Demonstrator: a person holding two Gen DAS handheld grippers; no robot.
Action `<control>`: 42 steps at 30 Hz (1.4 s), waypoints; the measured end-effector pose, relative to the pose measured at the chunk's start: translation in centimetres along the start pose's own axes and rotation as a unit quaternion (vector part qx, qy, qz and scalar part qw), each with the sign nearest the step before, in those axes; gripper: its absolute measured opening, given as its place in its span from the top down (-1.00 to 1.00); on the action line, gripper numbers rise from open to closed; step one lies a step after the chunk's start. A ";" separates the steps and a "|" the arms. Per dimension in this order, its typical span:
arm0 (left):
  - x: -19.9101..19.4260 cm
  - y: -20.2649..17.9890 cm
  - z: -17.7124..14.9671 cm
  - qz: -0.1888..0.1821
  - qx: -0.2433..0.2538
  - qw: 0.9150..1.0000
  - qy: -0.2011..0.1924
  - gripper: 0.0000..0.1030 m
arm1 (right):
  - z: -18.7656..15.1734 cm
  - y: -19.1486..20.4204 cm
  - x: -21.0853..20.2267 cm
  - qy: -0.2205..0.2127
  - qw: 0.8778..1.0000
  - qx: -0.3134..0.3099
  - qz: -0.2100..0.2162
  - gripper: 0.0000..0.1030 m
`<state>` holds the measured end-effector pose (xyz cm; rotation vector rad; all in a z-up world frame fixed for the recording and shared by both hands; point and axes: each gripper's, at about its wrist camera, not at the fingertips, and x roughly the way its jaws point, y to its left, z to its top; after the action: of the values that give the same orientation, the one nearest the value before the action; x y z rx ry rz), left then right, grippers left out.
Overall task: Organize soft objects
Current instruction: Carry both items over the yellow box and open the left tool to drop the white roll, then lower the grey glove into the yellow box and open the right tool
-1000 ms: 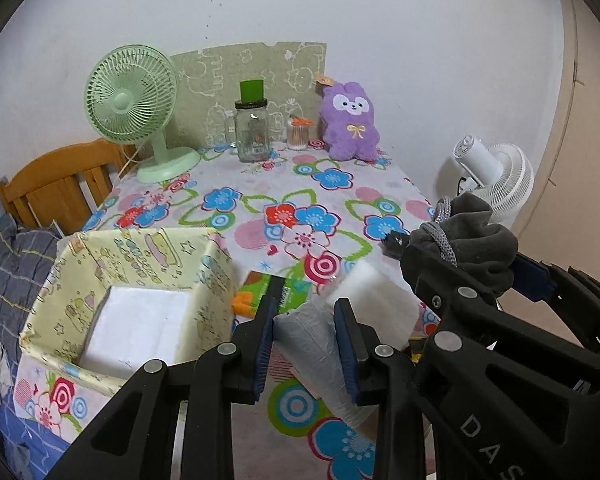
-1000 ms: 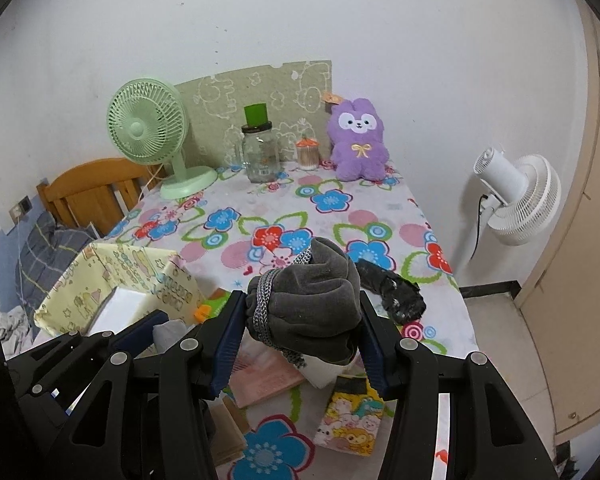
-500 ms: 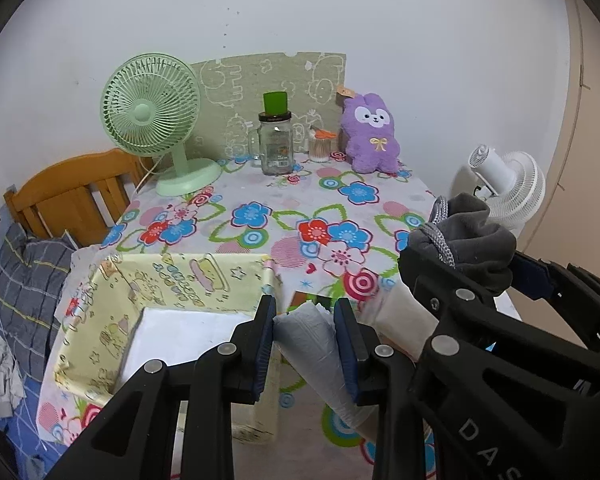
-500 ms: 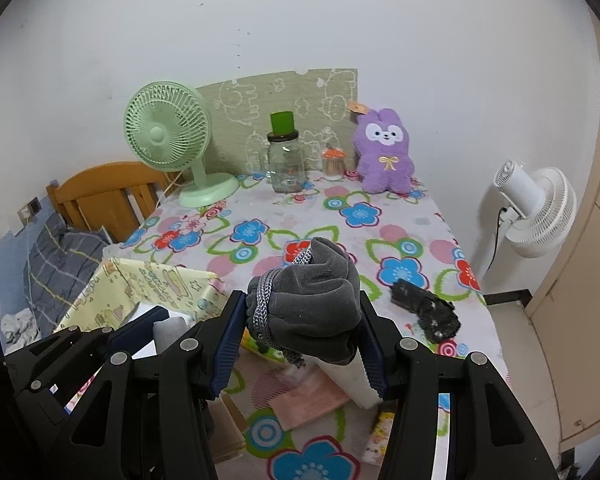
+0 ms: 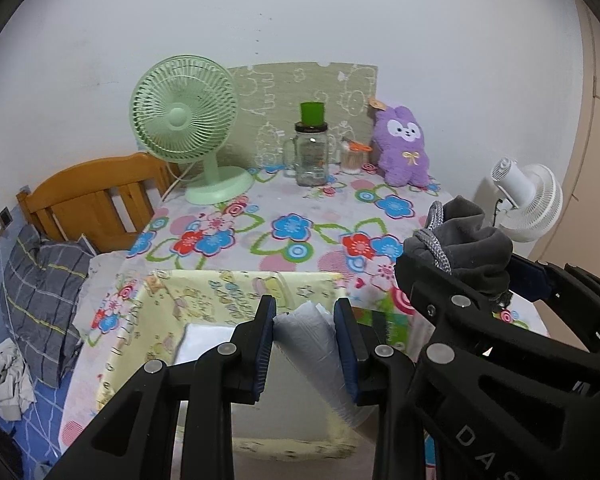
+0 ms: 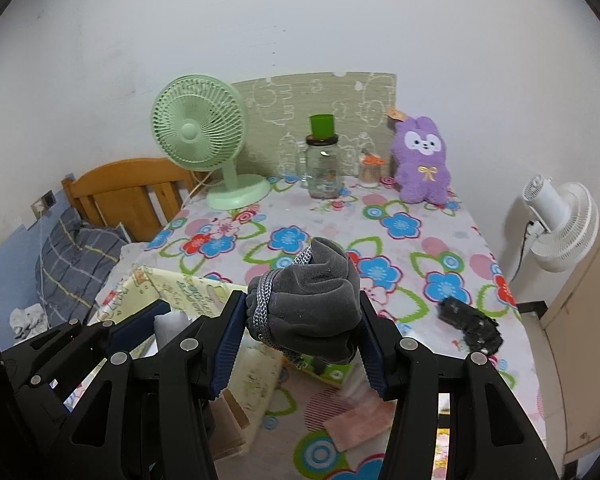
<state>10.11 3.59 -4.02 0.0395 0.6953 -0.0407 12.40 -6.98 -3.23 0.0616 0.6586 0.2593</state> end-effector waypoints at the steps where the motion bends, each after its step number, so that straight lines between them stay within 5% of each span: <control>1: 0.0 0.4 0.0 0.002 -0.002 1.000 -0.001 0.43 | 0.0 0.3 0.1 0.000 1.000 -0.002 0.001 -0.10; 23: 3.9 8.3 -0.7 0.042 -0.021 0.999 0.024 0.41 | 0.2 7.4 5.7 0.043 0.998 -0.028 0.041 -0.10; 42: 7.4 9.3 -2.7 0.025 -0.007 0.995 0.099 -0.11 | -1.9 8.2 10.9 0.110 0.993 -0.014 0.039 -0.18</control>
<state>14.55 12.80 -10.68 0.0470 0.8926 0.0169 17.74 3.66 -10.11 0.0319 0.8723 0.3543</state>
